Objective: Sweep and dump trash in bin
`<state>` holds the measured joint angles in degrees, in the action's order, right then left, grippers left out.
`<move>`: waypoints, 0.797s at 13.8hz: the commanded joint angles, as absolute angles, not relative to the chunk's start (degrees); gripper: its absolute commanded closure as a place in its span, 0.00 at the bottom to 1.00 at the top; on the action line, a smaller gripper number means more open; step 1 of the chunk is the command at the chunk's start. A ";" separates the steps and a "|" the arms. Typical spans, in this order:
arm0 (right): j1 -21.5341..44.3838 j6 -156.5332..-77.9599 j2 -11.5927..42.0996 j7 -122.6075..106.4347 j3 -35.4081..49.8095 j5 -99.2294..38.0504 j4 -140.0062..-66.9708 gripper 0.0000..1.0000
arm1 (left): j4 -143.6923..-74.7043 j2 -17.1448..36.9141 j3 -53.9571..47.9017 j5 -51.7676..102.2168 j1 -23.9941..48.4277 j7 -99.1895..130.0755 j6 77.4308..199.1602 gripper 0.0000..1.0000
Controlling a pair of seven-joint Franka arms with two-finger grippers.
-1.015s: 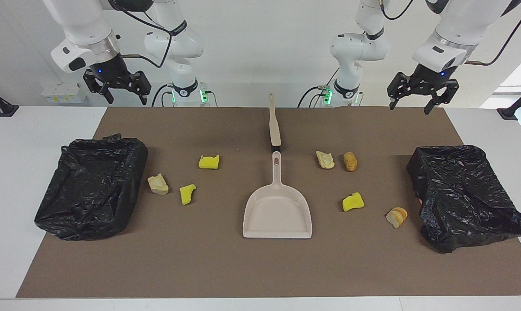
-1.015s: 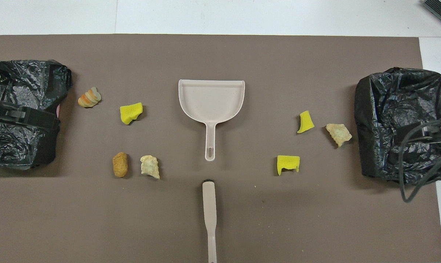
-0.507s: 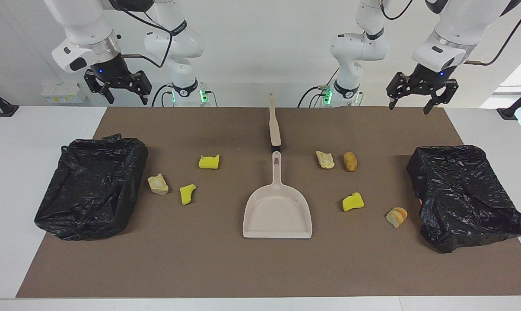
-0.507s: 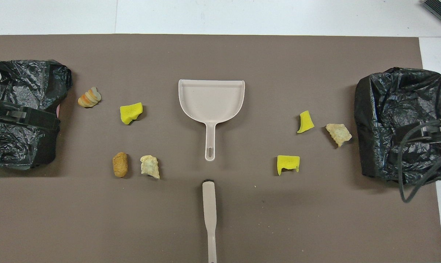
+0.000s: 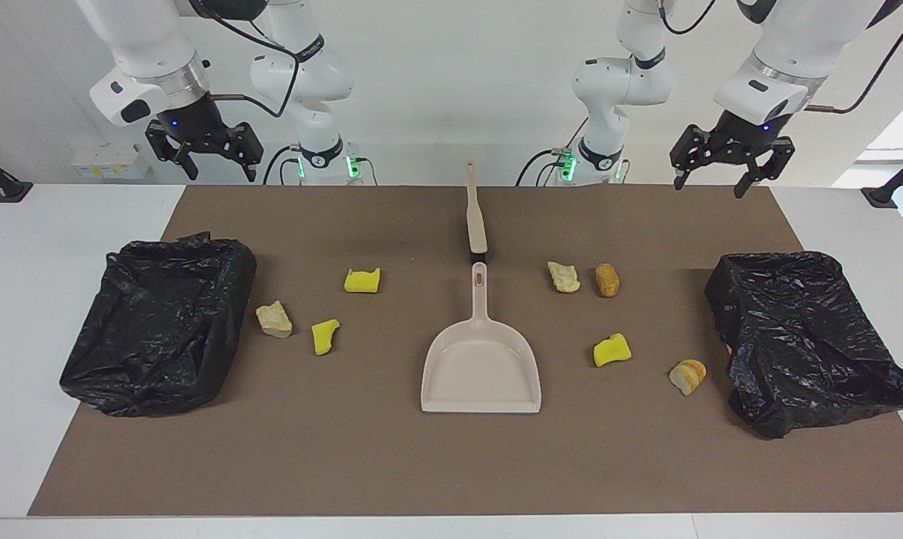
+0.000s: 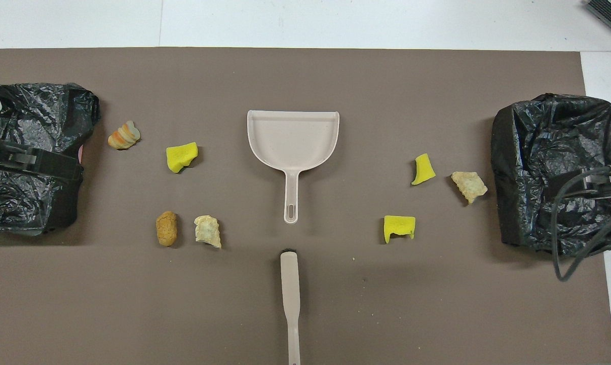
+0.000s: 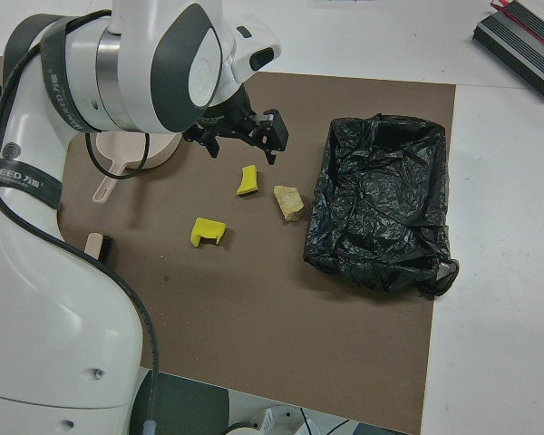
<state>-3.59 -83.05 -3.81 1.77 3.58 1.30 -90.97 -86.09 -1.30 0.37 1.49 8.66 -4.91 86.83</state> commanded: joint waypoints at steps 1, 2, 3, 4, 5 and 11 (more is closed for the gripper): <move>-3.96 -82.27 -4.92 0.26 3.52 0.44 -91.93 0.00 | -87.71 -2.72 0.18 1.93 8.17 -5.27 86.75 0.00; -3.96 -82.18 -4.92 0.26 3.52 0.44 -91.93 0.00 | -87.71 -2.81 0.18 1.93 8.17 -5.10 86.75 0.00; -3.87 -82.26 -4.92 0.35 3.60 0.44 -91.93 0.00 | -87.80 -2.81 0.18 1.93 8.17 -5.01 86.75 0.00; -3.95 -82.18 -4.92 0.35 3.60 0.44 -91.93 0.00 | -87.80 -2.81 0.18 1.93 8.17 -5.01 86.84 0.00; -3.96 -82.18 -4.92 0.26 3.52 0.44 -91.93 0.00 | -87.80 -2.81 0.18 1.93 8.26 -4.92 87.01 0.00; -3.96 -82.26 -5.01 0.26 3.43 0.44 -91.93 0.00 | -88.15 -2.99 -0.61 2.11 9.23 -4.75 87.45 0.00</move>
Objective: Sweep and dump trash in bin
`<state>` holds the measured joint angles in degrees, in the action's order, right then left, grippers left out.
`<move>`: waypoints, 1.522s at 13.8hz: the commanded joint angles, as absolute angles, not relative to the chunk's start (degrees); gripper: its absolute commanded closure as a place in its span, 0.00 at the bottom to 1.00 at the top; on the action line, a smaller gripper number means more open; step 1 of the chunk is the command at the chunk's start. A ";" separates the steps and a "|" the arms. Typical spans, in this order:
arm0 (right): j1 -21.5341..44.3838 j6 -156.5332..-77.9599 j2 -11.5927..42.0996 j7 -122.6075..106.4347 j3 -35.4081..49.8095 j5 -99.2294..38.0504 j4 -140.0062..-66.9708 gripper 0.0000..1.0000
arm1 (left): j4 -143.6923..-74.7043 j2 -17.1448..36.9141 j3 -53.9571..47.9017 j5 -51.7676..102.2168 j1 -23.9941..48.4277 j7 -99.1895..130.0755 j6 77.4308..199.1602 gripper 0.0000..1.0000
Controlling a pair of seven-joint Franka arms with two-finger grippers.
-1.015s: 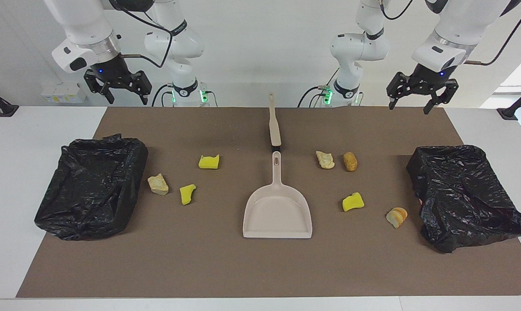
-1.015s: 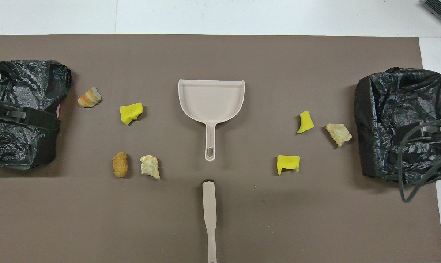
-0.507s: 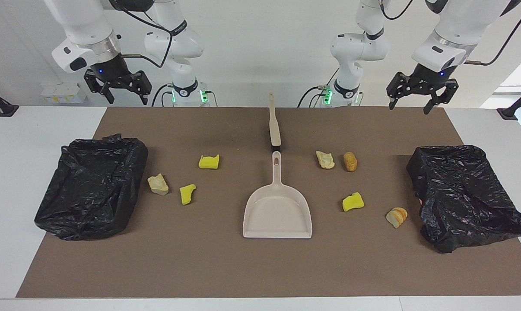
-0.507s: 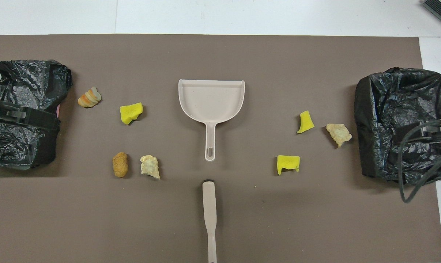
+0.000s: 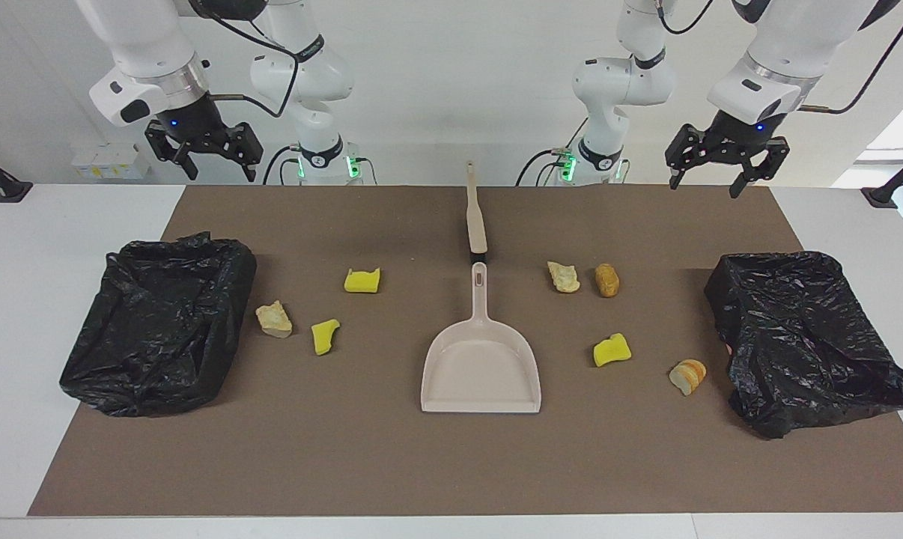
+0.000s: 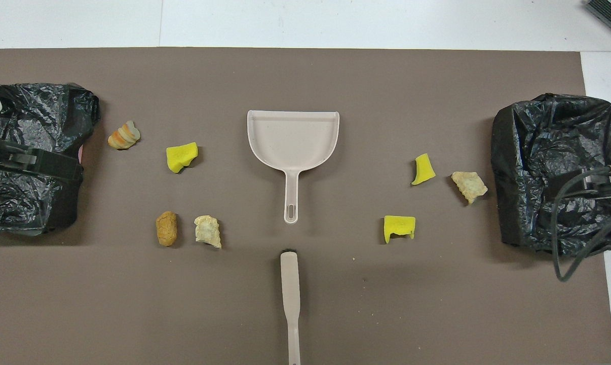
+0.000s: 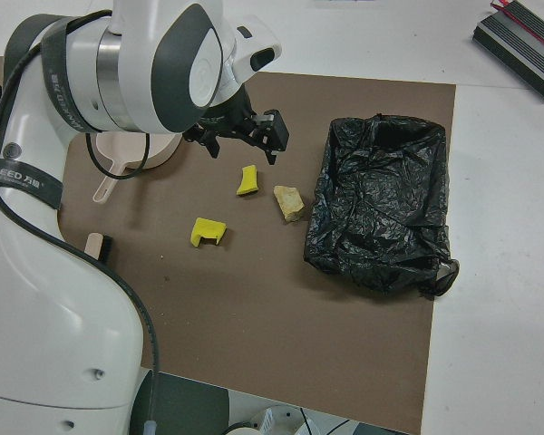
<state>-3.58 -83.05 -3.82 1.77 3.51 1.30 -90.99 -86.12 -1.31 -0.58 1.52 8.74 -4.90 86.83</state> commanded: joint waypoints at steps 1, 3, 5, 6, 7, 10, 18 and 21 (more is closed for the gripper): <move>-3.96 -82.53 -5.01 0.35 3.34 0.53 -92.02 0.00 | -88.24 -3.08 -0.62 2.11 9.84 -4.75 87.45 0.00; -3.96 -82.62 -4.92 0.35 3.43 0.44 -91.93 0.00 | -89.29 -3.60 -0.70 2.11 11.07 -4.66 87.45 0.00; -3.96 -82.79 -4.92 0.35 3.43 0.53 -91.93 0.00 | -90.96 -4.48 -0.70 2.20 13.26 -4.22 87.63 0.00; -3.96 -82.79 -4.92 0.35 3.34 0.53 -91.93 0.00 | -91.92 -5.00 -0.79 2.20 14.66 -2.22 87.71 0.00; -3.96 -82.79 -4.92 0.35 3.34 0.53 -91.93 0.00 | -92.98 -5.53 -0.79 2.20 16.85 0.76 88.32 0.00; -3.96 -82.79 -4.92 0.26 3.34 0.53 -91.93 0.00 | -97.71 -6.76 -0.79 2.20 22.57 7.54 90.61 0.00; -3.96 -80.07 -5.45 0.35 2.90 1.41 -91.85 0.00 | -117.32 -12.30 -0.88 2.29 36.81 22.39 105.10 0.00; -3.96 -80.15 -5.71 0.26 3.08 1.50 -91.93 0.00 | -122.94 -12.30 -0.88 2.37 41.64 26.62 110.37 0.00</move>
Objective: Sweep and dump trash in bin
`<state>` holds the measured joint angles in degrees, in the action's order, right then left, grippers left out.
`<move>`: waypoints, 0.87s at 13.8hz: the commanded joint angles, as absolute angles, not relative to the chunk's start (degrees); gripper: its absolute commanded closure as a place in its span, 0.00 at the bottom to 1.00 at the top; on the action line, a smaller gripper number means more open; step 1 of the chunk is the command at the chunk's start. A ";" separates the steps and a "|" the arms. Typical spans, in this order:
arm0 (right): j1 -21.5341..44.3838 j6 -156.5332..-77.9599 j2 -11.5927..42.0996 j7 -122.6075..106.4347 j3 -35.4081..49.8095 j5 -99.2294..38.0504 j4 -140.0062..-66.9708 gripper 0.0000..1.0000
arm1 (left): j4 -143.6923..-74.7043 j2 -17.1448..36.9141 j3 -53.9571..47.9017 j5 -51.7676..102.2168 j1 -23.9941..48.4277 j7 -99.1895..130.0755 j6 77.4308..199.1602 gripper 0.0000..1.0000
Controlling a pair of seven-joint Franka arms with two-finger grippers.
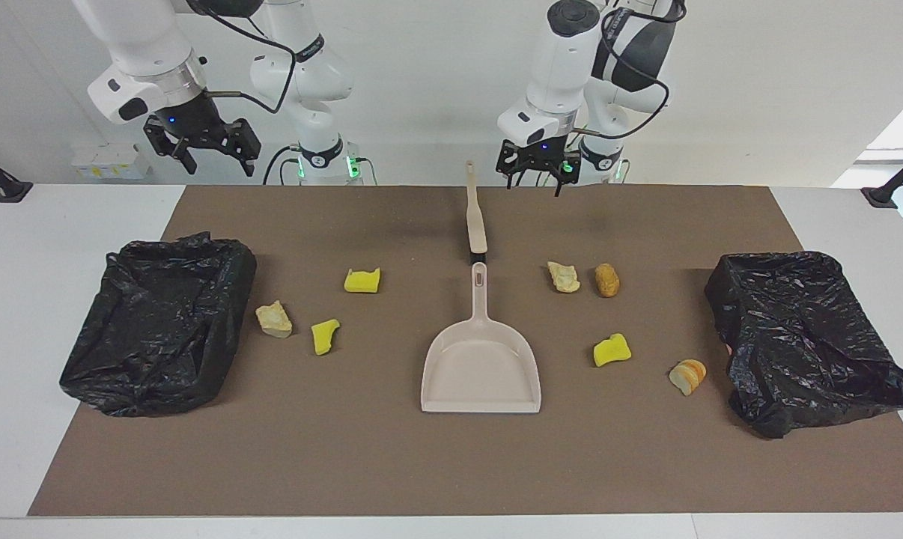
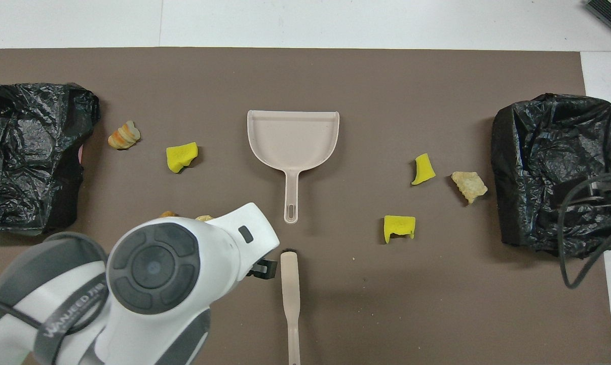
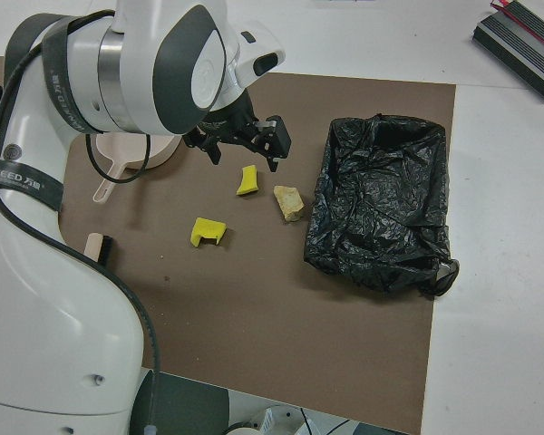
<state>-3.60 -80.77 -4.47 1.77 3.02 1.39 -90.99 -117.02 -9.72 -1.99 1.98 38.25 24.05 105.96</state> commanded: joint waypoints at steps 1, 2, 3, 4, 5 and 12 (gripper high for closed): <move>-3.96 -80.59 -5.71 0.26 3.16 1.15 -92.02 0.00 | -124.79 -12.74 -0.88 2.37 43.23 27.94 111.70 0.00; -3.87 -80.77 -5.71 0.70 3.34 0.71 -92.02 0.00 | -126.28 -12.66 -0.88 2.46 44.90 28.56 112.49 0.00; -3.78 -81.03 -5.54 0.70 3.43 0.53 -92.11 0.00 | -127.78 -12.31 -0.88 2.46 46.57 29.78 113.20 0.00; -3.43 -81.47 -5.28 0.70 3.51 0.53 -92.11 0.00 | -129.97 -12.04 -0.88 2.55 48.50 31.97 115.47 0.00; -3.17 -81.91 -4.93 0.79 3.60 0.44 -92.11 0.00 | -132.95 -12.30 -0.88 2.46 50.43 34.60 118.97 0.00; -0.79 -88.24 -1.59 2.20 3.87 -2.72 -92.20 0.00 | -142.20 -11.69 -0.97 5.89 59.33 42.18 130.86 0.00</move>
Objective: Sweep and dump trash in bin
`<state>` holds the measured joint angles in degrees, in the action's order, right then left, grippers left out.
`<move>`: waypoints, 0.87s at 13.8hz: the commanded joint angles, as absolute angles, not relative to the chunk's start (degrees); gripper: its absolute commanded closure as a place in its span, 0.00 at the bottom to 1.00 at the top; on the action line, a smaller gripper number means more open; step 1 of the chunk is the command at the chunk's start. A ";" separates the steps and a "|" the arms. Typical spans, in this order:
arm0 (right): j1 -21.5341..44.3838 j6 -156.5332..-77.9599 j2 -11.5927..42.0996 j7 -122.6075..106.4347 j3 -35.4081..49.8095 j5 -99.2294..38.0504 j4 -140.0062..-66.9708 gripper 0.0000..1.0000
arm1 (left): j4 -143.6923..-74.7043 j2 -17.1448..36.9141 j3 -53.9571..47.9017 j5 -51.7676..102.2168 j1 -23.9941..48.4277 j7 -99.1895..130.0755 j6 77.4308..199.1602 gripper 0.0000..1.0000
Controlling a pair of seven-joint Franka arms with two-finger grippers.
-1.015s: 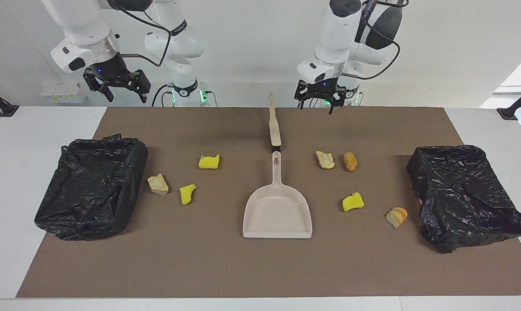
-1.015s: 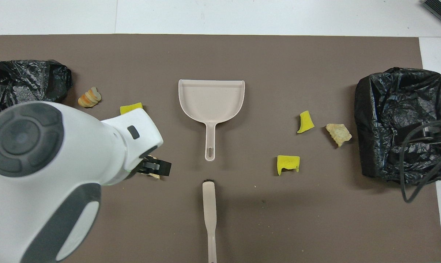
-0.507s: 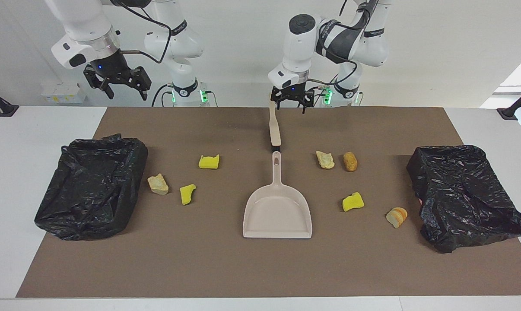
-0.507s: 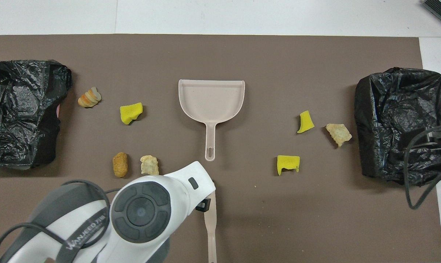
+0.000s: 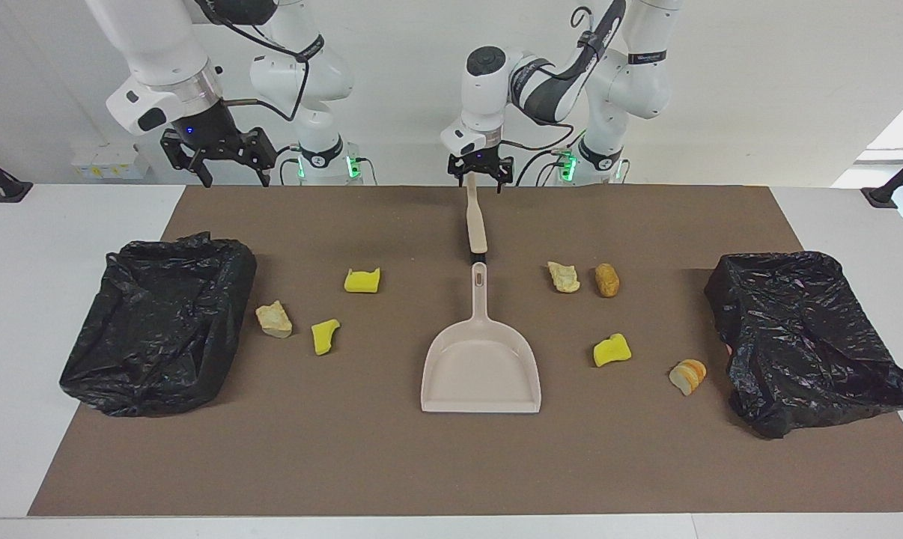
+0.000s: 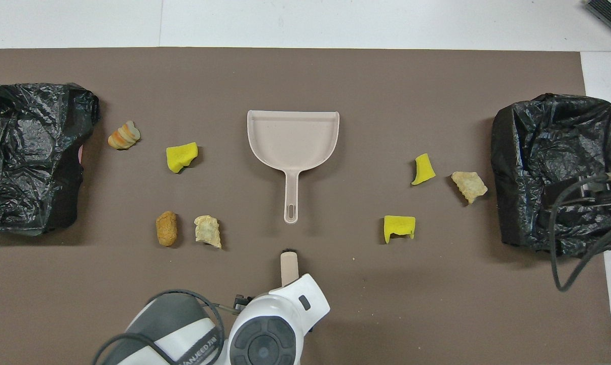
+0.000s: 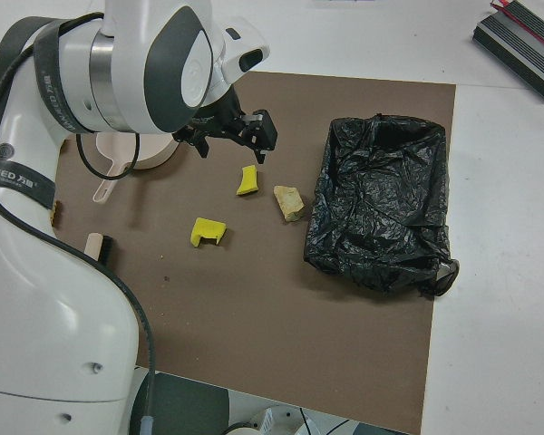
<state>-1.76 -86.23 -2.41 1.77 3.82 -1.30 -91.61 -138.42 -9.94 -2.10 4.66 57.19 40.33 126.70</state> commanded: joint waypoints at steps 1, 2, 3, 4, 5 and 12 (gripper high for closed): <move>-0.36 -89.11 -0.89 2.20 3.87 -3.16 -92.11 0.00 | -142.47 -11.60 -1.05 5.89 59.41 42.27 130.78 0.00; 0.00 -89.64 -0.01 2.11 3.87 -3.34 -92.02 0.00 | -143.34 -11.69 -1.05 5.98 59.50 42.36 130.78 0.00; 0.61 -89.65 1.48 2.11 3.87 -3.25 -91.76 0.00 | -144.13 -11.60 -1.05 6.59 60.55 43.32 130.96 0.00; 2.09 -89.65 2.45 2.11 3.87 -3.25 -91.50 0.00 | -144.23 -10.99 -1.05 8.33 61.51 44.11 130.96 0.00; 3.50 -89.91 3.33 2.20 3.87 -3.16 -91.49 0.00 | -144.14 -10.99 -1.05 9.31 61.52 44.21 130.96 0.00; 12.38 -98.77 11.85 10.89 3.87 -4.66 -90.62 0.00 | -143.88 -10.72 -0.97 9.84 61.44 43.24 130.87 0.13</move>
<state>10.03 -96.59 9.03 8.15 4.04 -3.54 -91.56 -142.74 -9.93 -2.01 8.66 60.05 43.26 129.55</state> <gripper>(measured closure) 0.000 0.128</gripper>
